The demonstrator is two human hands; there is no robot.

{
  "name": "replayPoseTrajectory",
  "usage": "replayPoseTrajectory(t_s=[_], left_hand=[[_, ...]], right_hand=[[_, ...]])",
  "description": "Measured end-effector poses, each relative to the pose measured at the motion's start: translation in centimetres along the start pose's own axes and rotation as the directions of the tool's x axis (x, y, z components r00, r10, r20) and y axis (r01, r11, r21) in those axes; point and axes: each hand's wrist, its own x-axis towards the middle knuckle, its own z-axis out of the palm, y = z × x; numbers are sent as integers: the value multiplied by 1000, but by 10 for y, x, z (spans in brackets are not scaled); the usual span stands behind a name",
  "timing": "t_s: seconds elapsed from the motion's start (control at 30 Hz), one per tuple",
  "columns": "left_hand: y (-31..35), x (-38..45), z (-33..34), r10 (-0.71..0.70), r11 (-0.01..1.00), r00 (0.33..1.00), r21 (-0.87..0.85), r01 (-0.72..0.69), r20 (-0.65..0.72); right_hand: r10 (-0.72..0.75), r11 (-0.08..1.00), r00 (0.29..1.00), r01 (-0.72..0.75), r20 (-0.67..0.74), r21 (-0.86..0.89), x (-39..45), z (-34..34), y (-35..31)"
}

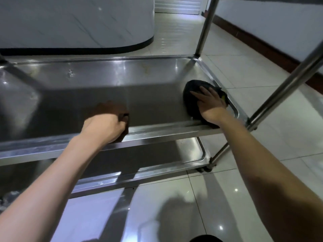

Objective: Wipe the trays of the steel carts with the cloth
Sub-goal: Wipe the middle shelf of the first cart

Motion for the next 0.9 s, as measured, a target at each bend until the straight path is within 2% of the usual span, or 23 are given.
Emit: replayPoseTrajectory(t_s=[0.07,0.13,0.27,0.4,0.53,0.63,0.77,0.9], left_hand=[[-4,0,1,-31,999,997,21,30,70],[-6,0,0,-20,1000,994,2,20,110],[-8,2,-5,81,997,997,-16,-81,-3],[-13,3,-4,48,999,998,7,-49,32],[-21,4,-6,117,993,993,-24,-116,34],[-27,-1,-8,90,991,995,-104,-85,38],[-46,-6,-6,13,993,1000,-119,-12,4],[-69,-16,-2,-13,996,1000,-91,13,-5]], right_hand=[[111,994,994,-111,-23,7,2,-8,34],[149,989,988,-149,-26,6,2,-11,48],[155,988,987,-155,-33,20,0,-11,39],[167,986,986,-166,-11,25,-1,-11,20],[45,999,999,-45,7,-14,5,1,-35],[-93,996,993,94,78,-10,16,14,-90],[-304,948,941,314,147,-53,25,33,-164],[-428,898,893,438,141,-41,25,47,-231]])
